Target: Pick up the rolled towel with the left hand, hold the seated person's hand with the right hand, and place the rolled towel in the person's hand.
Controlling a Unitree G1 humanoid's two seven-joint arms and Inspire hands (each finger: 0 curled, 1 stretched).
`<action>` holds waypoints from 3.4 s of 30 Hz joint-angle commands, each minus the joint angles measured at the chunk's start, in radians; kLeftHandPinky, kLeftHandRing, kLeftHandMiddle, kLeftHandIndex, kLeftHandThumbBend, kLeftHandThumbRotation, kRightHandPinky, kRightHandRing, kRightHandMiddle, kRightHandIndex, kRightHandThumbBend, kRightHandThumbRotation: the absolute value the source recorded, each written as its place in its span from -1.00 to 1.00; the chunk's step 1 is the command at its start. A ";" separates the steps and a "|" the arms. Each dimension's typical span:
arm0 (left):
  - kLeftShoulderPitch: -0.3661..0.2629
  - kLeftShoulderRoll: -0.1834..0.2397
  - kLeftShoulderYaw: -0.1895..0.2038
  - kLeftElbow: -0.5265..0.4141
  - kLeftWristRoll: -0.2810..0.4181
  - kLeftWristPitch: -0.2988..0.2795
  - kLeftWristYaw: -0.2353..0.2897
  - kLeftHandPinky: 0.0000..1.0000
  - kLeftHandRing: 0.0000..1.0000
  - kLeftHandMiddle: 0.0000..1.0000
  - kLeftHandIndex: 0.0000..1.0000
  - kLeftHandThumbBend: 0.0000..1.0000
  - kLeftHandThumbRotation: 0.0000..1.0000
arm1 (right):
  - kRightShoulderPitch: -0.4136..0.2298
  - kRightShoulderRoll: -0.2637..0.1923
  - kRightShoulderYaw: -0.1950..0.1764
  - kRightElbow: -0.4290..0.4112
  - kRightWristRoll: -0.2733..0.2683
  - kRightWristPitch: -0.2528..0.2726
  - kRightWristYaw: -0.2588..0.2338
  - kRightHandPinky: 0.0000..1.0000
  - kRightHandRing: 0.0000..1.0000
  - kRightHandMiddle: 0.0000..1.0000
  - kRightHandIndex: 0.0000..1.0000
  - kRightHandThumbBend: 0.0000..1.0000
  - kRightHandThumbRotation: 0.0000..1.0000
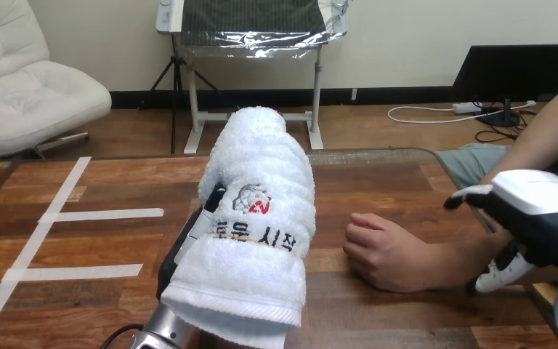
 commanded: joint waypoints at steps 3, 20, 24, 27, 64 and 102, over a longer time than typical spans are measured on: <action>-0.037 -0.086 -0.003 -0.060 -0.027 -0.020 -0.015 -0.58 -0.40 -0.23 -0.02 0.17 -0.99 | -0.110 -0.040 0.043 -0.032 -0.024 0.015 0.055 0.68 0.83 0.81 0.70 0.64 -0.93; -0.037 -0.086 0.002 -0.068 -0.034 -0.019 -0.011 -0.60 -0.41 -0.23 -0.01 0.15 -0.98 | -0.171 -0.036 0.123 0.025 -0.059 0.019 0.110 0.74 0.83 0.82 0.72 0.59 -0.98; -0.038 -0.085 0.003 -0.067 -0.039 -0.018 -0.017 -0.61 -0.42 -0.23 0.00 0.14 -0.97 | -0.185 -0.034 0.145 0.044 -0.070 0.017 0.121 0.76 0.84 0.83 0.73 0.57 -0.97; -0.036 -0.085 0.002 -0.071 -0.037 -0.022 -0.012 -0.61 -0.42 -0.23 0.00 0.14 -0.97 | -0.193 -0.033 0.158 0.057 -0.078 0.017 0.124 0.77 0.85 0.84 0.73 0.56 -0.95; -0.012 -0.077 0.001 -0.107 -0.049 -0.014 -0.008 -0.63 -0.43 -0.23 0.01 0.07 -0.98 | -0.213 -0.010 0.216 0.100 -0.118 0.084 0.123 0.85 0.93 0.93 0.79 0.47 -0.89; 0.008 -0.064 -0.011 -0.128 -0.026 -0.030 -0.005 -0.61 -0.41 -0.22 0.01 0.04 -0.96 | -0.184 0.001 0.223 0.085 -0.153 0.235 0.091 0.83 0.90 0.94 0.82 0.35 -0.88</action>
